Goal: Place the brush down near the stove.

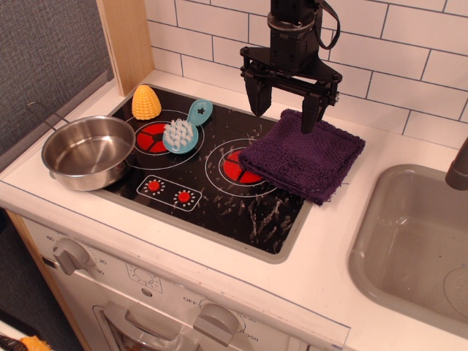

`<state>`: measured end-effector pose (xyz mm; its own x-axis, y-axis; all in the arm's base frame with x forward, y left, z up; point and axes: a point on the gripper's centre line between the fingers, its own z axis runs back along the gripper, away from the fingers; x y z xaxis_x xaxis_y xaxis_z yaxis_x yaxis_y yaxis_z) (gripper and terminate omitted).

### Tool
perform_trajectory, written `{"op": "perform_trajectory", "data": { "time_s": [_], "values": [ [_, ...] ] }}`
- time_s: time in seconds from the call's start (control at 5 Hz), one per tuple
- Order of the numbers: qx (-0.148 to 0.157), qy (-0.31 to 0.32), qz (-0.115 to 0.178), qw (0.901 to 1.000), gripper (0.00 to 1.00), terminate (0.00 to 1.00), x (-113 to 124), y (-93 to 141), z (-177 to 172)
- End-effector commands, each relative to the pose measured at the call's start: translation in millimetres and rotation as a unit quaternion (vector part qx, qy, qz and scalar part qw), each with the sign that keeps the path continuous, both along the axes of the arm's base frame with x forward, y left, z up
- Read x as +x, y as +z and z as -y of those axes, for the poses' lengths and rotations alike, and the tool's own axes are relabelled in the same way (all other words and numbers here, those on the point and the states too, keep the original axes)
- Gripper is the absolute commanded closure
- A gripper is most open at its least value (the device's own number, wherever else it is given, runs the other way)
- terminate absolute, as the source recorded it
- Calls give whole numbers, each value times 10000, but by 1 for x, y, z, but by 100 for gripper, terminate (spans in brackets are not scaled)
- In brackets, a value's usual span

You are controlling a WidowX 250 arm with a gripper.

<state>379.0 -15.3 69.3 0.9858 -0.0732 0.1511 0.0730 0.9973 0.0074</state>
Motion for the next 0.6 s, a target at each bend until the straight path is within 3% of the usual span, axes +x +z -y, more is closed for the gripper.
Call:
{"op": "perform_trajectory", "data": {
  "time_s": [0.0,0.4],
  "values": [
    [0,0,0,10000,0,0,0,0,0],
    [-49,604,14,9982,0,0,-28,11,-62]
  ]
}}
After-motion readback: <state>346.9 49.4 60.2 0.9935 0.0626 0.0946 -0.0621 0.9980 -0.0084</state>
